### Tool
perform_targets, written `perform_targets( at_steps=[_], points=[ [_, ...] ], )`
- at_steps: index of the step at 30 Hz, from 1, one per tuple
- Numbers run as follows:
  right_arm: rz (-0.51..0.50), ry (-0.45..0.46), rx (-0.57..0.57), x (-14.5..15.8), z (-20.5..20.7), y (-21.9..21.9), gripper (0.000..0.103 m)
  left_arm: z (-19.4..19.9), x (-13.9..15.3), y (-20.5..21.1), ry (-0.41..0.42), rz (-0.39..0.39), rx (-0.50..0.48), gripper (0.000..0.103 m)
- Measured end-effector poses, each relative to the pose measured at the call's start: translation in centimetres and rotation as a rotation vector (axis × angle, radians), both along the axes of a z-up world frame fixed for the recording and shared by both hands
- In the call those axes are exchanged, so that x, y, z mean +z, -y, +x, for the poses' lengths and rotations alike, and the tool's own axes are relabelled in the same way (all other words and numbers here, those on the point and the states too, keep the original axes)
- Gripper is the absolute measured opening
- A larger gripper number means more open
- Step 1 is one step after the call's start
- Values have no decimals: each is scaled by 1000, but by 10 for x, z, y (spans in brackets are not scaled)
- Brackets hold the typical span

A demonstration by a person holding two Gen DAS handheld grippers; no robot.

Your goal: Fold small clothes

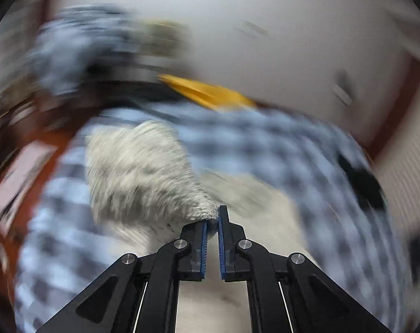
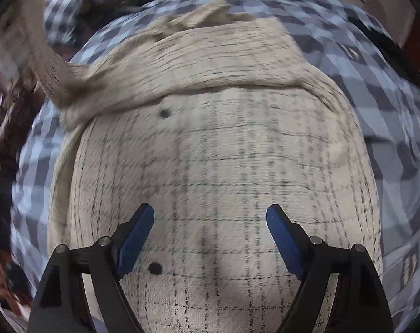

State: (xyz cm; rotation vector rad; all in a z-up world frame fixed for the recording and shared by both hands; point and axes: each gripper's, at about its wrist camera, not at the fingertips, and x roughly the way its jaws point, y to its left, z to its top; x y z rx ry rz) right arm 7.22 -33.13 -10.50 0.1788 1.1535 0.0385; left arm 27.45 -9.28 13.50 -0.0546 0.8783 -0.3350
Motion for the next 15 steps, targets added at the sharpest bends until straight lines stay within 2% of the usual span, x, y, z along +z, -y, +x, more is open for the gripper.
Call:
perform_targets(
  at_steps=[2, 3, 4, 5, 6, 7, 9, 11, 15],
  points=[
    [43, 0, -133, 1, -1, 30, 81, -23, -23, 69, -74, -1, -170, 6],
    [60, -1, -187, 1, -3, 42, 81, -31, -33, 85, -119, -37, -218, 6],
    [83, -4, -260, 0, -7, 59, 81, -40, -49, 97, -205, -130, -257, 6],
    [113, -17, -356, -3, -12, 80, 81, -45, -56, 100, -260, -188, -262, 6],
    [129, -26, -404, -6, -16, 90, 81, -50, -69, 96, -361, -290, -253, 6],
    [150, -38, -457, -10, -20, 102, 81, -55, -78, 87, -414, -354, -240, 6],
    [192, -70, -537, -18, -25, 119, 81, -69, -84, 68, -447, -397, -217, 6],
    [248, -89, -570, -25, -24, 126, 81, -83, -83, 46, -423, -369, -199, 6],
    [299, -77, -542, -23, -18, 119, 81, -127, -79, -24, -301, -223, -137, 7]
  ],
)
